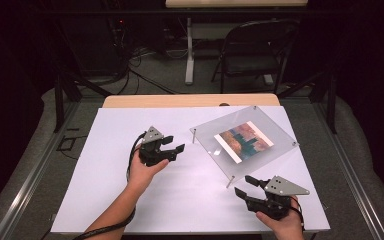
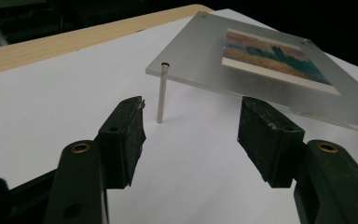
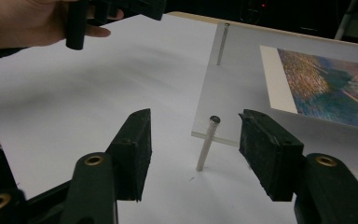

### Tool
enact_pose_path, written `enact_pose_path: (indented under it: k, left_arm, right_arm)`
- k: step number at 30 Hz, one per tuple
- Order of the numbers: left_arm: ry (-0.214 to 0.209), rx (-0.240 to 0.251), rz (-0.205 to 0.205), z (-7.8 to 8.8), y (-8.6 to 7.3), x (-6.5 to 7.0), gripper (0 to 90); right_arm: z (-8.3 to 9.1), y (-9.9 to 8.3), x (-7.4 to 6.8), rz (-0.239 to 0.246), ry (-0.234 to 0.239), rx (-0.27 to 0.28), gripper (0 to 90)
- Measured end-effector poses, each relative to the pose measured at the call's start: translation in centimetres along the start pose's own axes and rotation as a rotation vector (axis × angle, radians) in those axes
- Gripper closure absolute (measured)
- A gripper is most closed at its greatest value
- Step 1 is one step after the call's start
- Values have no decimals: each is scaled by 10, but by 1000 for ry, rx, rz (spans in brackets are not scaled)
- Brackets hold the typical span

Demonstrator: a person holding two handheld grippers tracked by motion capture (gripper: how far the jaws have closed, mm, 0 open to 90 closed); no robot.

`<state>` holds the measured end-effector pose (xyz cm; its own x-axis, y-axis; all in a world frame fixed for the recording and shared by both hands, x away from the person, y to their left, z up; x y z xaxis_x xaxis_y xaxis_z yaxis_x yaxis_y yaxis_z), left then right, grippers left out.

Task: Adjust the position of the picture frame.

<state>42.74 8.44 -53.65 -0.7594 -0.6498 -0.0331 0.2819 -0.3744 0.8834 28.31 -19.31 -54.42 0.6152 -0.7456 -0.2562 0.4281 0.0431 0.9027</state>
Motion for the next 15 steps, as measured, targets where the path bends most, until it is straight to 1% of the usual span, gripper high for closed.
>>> enact_pose_path:
  k: [1,3,4,6,8,9,10,11,12,13,14,15]
  left_arm:
    - [0,0,0,0,0,0,412]
    - [7,-14,1,-8,-3,-5,420]
    - [7,-14,1,-8,-3,-5,423]
    - [16,-37,9,-17,-6,-9,433]
    - [24,-49,15,-23,-8,-12,443]
    - [24,-49,15,-23,-8,-12,447]
    - [15,-56,33,-29,-9,-15,453]
    - [15,-56,33,-29,-9,-15,462]
    - [16,-64,39,-35,-10,-16,468]
    - [16,-64,39,-35,-10,-16,479]
    - [15,-78,39,-42,-10,-17,493]
    - [15,-78,39,-42,-10,-17,499]
  right_arm:
    - [0,0,0,0,0,0,436]
    - [1,0,-2,-9,13,1,451]
    - [1,1,-2,-6,16,8,454]
    - [1,1,-2,-4,15,8,454]
    - [1,1,0,-17,12,9,450]
    - [1,1,0,-17,12,9,450]
    - [2,1,1,-27,10,-1,448]
    - [2,1,1,-27,10,-1,448]
    - [2,1,2,-34,12,-2,448]
    - [2,1,2,-34,12,-2,448]
    - [3,1,3,-42,13,-4,449]
    - [3,1,3,-42,13,-4,449]
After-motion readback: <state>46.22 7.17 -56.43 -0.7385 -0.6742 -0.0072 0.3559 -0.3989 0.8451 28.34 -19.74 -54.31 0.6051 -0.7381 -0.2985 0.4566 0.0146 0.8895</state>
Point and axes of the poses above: each handheld gripper's, and its own axes: z roughly backward along the jaws, y roughly out of its top, x roughly to its right, the point moved 6 cm from there along -z, roughly forward along the jaws, and after that the axes turned 11 degrees about -z, right-handed, at the moved point
